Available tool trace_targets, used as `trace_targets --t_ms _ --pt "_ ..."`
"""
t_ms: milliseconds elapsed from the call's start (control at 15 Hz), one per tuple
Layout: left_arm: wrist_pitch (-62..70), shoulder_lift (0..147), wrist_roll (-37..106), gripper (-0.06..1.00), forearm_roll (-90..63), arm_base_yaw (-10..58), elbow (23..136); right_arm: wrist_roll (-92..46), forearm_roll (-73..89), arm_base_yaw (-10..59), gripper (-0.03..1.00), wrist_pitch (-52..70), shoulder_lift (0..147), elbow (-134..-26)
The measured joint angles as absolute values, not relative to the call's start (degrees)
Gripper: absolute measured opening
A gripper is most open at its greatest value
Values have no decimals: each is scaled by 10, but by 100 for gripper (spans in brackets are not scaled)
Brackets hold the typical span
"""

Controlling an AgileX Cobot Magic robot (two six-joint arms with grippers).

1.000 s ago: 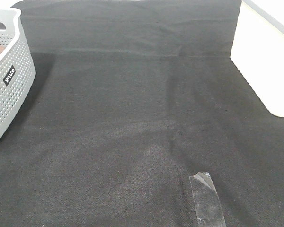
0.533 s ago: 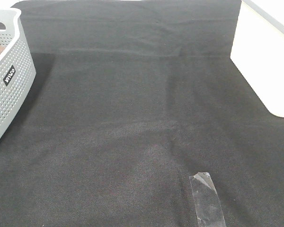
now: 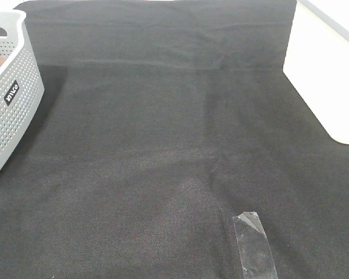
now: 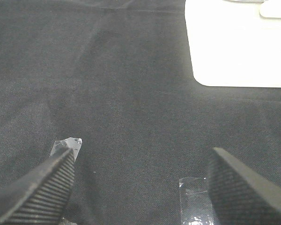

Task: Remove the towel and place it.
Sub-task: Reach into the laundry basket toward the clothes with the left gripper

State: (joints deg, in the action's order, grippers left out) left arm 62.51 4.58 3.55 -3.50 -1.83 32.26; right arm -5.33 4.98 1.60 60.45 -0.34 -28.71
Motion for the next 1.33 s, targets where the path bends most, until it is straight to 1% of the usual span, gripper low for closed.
trace_targets --t_ms 400,667,867,1000,1200,1333 --pt "640 358 274 99 -6 -18 519 -53 50 16 71 604 -3 -287" --pt "651 577 450 99 34 -18 689 -53 50 16 71 604 -3 -287" --pt "662 717 513 99 108 -18 807 -53 50 16 71 604 -3 -287" --pt "661 795 528 99 176 -19 843 -53 50 16 71 604 -3 -287" --pt "648 887 556 99 251 -19 848 -53 50 16 71 604 -3 -287" --pt "590 940 564 99 282 -25 850 -53 50 16 71 604 -3 -287"
